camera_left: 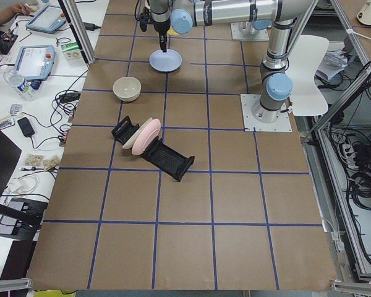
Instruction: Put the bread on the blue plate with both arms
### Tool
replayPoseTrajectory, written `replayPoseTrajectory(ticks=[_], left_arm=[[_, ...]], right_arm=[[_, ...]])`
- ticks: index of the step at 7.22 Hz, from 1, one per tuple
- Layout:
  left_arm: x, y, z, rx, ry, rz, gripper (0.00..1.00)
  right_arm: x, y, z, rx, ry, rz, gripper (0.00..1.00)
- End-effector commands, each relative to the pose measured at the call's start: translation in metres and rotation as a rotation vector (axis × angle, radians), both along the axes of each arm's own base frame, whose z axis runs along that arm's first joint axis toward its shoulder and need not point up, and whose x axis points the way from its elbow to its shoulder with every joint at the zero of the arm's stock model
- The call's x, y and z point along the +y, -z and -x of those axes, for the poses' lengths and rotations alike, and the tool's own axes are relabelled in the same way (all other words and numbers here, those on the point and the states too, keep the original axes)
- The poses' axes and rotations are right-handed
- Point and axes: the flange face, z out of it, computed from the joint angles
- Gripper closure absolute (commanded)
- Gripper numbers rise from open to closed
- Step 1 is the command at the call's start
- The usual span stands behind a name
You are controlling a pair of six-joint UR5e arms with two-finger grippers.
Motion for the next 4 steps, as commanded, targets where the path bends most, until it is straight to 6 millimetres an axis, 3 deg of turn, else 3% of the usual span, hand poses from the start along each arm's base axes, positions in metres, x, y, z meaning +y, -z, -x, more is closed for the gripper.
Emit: replayPoseTrajectory(ticks=[1, 3, 4], left_arm=[[0.021, -0.019, 0.001, -0.04, 0.029, -0.019, 0.0], [0.024, -0.022, 0.008, -0.034, 0.115, -0.003, 0.0], [0.025, -0.024, 0.008, -0.032, 0.115, 0.002, 0.0]], right_arm=[[0.0, 0.028, -0.037, -0.026, -0.005, 0.007, 1.0], [-0.013, 0.062, -0.048, -0.06, 0.113, -0.042, 1.0], [-0.019, 0.059, -0.05, -0.063, 0.11, -0.031, 0.91]])
